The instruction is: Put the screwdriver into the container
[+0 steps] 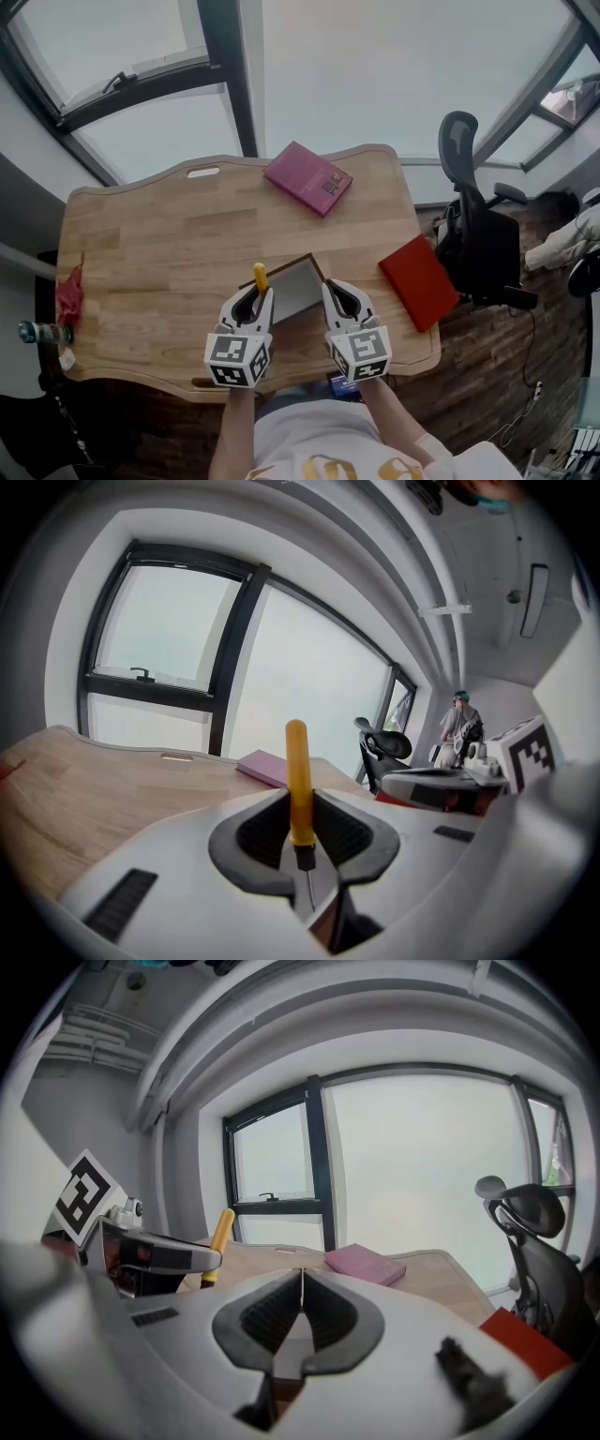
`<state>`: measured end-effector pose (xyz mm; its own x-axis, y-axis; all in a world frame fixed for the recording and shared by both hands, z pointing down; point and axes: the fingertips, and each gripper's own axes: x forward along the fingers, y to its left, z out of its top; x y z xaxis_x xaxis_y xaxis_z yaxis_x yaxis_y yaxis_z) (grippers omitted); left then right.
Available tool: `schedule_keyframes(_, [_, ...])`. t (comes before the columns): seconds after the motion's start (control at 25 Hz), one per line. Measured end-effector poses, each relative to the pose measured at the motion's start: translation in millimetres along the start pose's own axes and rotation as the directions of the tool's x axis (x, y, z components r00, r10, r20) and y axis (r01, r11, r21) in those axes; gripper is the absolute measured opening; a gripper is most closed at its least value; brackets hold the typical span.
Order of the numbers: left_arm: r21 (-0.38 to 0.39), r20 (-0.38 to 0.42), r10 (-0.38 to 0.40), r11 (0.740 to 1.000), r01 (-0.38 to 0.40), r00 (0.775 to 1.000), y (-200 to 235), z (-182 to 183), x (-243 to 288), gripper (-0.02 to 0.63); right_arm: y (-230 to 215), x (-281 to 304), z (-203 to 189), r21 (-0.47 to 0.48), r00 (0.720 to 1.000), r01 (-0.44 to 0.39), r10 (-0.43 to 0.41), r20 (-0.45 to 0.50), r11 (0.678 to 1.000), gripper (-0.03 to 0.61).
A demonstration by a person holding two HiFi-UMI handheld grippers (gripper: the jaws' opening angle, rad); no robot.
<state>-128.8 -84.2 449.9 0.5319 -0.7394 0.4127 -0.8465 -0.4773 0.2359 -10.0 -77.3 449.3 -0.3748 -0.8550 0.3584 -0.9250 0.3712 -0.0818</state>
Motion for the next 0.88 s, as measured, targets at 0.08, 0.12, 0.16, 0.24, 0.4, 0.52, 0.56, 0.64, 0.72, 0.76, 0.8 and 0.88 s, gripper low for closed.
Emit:
schedule_keyframes(0.08, [0.022,-0.027,0.007,1.0,-0.007,1.0,3,-6,4,0.078,-3,2,-3,0.006,1.0,0.0,0.0,-0.007,1.0,0.032])
schedule_keyframes(0.12, [0.031,-0.042,0.012,0.999,-0.011,0.999,4,-9,6,0.08,-4,3,-4,0.008,1.0,0.0,0.001,-0.011,1.0,0.032])
schedule_keyframes(0.16, [0.037,-0.055,0.015,0.999,-0.013,0.998,6,-12,8,0.08,-6,4,-6,0.011,1.0,0.0,0.0,-0.016,1.0,0.032])
schedule_keyframes(0.24, [0.039,-0.077,0.015,0.999,-0.012,0.997,7,-17,11,0.08,-9,5,-10,0.016,1.0,0.001,0.0,-0.026,1.0,0.032])
schedule_keyframes(0.4, [0.031,-0.107,0.012,0.999,-0.008,0.994,11,-23,18,0.08,-11,11,-12,0.026,0.999,-0.006,0.007,-0.038,1.0,0.032])
schedule_keyframes(0.52, [0.031,-0.129,0.003,1.0,0.001,0.992,11,-27,25,0.078,-15,15,-17,0.031,0.999,-0.002,0.004,-0.047,1.0,0.032])
schedule_keyframes(0.56, [0.032,-0.138,-0.001,0.999,0.005,0.99,11,-29,27,0.08,-17,16,-18,0.034,0.999,0.0,0.002,-0.051,0.999,0.032])
schedule_keyframes(0.64, [0.034,-0.162,-0.011,0.999,0.016,0.987,9,-34,32,0.08,-20,18,-20,0.038,0.998,0.003,-0.001,-0.057,0.999,0.032])
schedule_keyframes(0.72, [0.036,-0.188,-0.02,0.999,0.027,0.982,8,-40,37,0.08,-24,19,-22,0.043,0.998,0.008,-0.005,-0.063,0.999,0.032])
schedule_keyframes(0.76, [0.039,-0.199,-0.022,0.999,0.031,0.98,7,-42,39,0.08,-26,20,-22,0.045,0.998,0.01,-0.007,-0.066,0.999,0.032])
schedule_keyframes(0.8, [0.044,-0.209,-0.025,0.998,0.035,0.978,6,-44,41,0.08,-28,21,-23,0.046,0.998,0.012,-0.009,-0.068,0.999,0.032])
schedule_keyframes(0.88, [0.055,-0.224,-0.032,0.997,0.046,0.974,5,-46,45,0.078,-32,22,-24,0.051,0.997,0.018,-0.014,-0.074,0.999,0.032])
